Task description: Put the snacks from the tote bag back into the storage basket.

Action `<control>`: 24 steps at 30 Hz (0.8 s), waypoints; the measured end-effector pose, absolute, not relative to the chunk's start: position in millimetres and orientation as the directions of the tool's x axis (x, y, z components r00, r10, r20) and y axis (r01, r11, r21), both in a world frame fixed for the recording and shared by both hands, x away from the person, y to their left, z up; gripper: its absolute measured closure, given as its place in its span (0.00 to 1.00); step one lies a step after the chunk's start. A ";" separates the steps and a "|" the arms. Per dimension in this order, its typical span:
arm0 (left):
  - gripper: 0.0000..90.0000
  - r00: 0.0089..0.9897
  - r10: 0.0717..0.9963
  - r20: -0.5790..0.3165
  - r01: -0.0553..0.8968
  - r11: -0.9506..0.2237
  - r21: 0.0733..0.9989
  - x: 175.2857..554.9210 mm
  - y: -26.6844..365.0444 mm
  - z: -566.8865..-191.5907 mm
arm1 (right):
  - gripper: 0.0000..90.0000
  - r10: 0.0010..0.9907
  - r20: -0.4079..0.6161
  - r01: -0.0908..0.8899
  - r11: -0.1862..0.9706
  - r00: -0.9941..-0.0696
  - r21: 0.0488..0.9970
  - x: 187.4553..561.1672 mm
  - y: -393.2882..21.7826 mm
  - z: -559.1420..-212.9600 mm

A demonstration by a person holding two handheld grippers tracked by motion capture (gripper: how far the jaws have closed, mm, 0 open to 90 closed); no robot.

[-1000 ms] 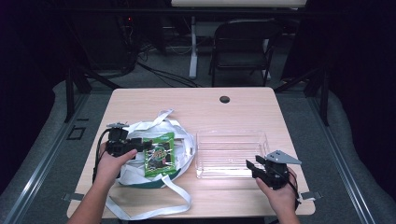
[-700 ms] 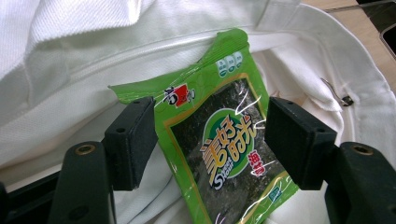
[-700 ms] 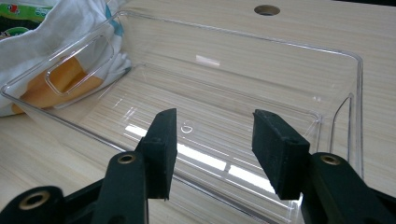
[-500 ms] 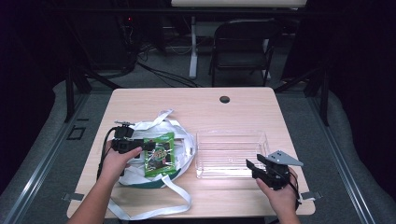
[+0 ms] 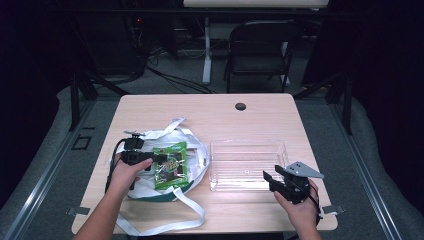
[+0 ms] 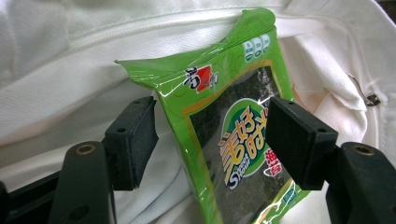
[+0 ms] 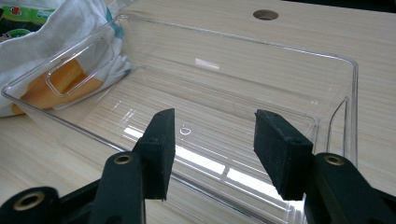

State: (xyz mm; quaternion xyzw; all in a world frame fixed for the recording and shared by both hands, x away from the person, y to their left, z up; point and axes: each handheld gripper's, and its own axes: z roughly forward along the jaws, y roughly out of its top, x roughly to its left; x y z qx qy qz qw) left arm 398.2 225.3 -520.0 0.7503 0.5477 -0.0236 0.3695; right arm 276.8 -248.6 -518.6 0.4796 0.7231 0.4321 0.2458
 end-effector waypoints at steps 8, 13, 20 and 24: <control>0.38 0.387 0.797 -0.463 0.856 -0.123 0.503 403.3 219.8 -528.1 | 0.54 0.907 0.056 0.481 0.168 -0.417 0.860 276.4 -249.7 -518.4; 0.38 0.375 0.792 -0.481 0.866 -0.114 0.487 407.2 218.0 -533.0 | 0.54 0.907 0.053 0.479 0.171 -0.418 0.861 276.3 -249.4 -518.2; 0.38 0.374 0.788 -0.489 0.870 -0.116 0.479 410.3 216.0 -537.3 | 0.54 0.906 0.053 0.477 0.172 -0.420 0.862 276.2 -250.1 -518.2; 0.38 0.379 0.785 -0.491 0.873 -0.126 0.472 411.9 215.8 -540.1 | 0.54 0.906 0.048 0.475 0.174 -0.420 0.862 275.9 -249.2 -518.2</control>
